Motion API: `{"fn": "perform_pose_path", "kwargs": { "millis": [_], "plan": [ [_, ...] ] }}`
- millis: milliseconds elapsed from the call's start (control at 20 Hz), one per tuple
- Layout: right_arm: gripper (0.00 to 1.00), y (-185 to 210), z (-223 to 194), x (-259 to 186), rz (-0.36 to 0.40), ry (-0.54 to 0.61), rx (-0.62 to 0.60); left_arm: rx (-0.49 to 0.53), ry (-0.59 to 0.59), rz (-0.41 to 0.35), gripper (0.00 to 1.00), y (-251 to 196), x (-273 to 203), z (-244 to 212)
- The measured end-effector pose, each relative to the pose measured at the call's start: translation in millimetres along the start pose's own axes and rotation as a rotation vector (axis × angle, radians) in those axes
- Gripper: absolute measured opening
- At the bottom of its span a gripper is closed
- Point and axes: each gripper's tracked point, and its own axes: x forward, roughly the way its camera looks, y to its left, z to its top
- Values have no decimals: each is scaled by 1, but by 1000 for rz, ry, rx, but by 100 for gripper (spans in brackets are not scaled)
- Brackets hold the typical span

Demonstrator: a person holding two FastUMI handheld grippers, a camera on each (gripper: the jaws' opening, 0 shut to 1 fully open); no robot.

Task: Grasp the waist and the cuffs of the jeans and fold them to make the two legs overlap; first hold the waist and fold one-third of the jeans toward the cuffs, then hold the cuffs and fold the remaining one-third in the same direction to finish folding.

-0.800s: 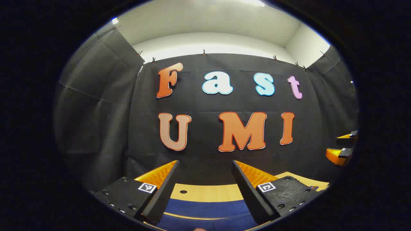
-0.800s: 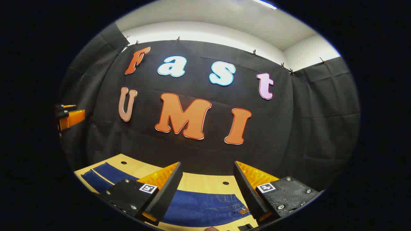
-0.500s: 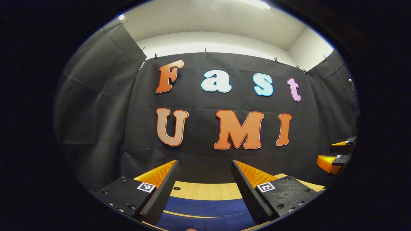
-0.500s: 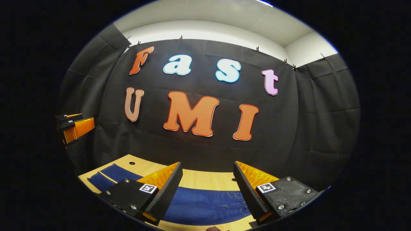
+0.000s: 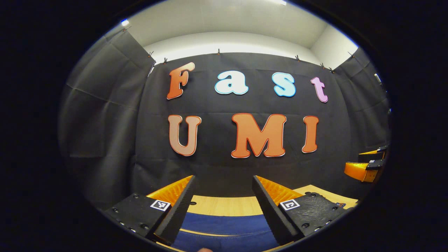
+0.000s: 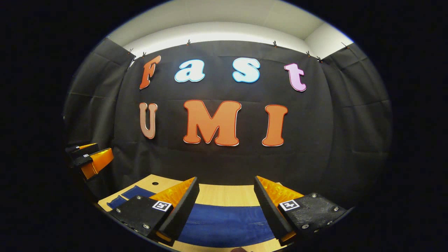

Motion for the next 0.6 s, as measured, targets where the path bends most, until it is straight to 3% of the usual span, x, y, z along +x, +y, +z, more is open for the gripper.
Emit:
{"fn": "perform_pose_path", "kwargs": {
  "millis": [100,400,600],
  "plan": [
    [99,-4,2,9,1,-11,-37,21,8,20,98,2,4,-1],
    [97,-24,-13,27,-5,22,-36,63,47,52,98,11,17,-16],
    [97,-49,-32,39,-37,72,-25,12,101,66,98,22,27,-44]
  ]
}}
